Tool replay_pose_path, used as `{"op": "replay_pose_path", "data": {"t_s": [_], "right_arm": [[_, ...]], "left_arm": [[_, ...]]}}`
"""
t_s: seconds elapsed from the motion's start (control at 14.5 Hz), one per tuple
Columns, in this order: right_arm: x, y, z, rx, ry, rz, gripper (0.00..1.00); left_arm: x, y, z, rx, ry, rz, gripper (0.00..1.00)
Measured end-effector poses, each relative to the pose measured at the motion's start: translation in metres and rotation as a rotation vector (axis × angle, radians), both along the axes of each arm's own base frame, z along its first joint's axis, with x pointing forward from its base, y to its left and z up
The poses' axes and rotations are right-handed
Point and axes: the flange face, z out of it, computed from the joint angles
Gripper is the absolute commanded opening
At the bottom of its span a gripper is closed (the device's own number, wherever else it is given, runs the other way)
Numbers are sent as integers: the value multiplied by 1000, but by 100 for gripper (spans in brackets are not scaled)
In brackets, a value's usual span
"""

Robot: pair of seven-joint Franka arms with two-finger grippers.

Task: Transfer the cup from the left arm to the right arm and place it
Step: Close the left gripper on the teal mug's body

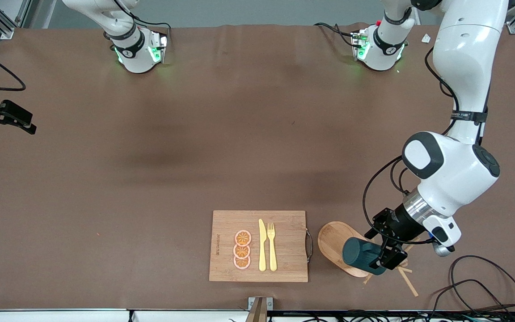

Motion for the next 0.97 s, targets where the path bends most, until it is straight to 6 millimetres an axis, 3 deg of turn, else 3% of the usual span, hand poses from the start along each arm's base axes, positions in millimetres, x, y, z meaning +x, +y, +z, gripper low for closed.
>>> {"op": "replay_pose_path", "data": {"t_s": [0.97], "right_arm": [[0, 0, 0, 0, 0, 0, 100]], "left_arm": [[4, -5, -24, -38, -15, 44, 98]]}}
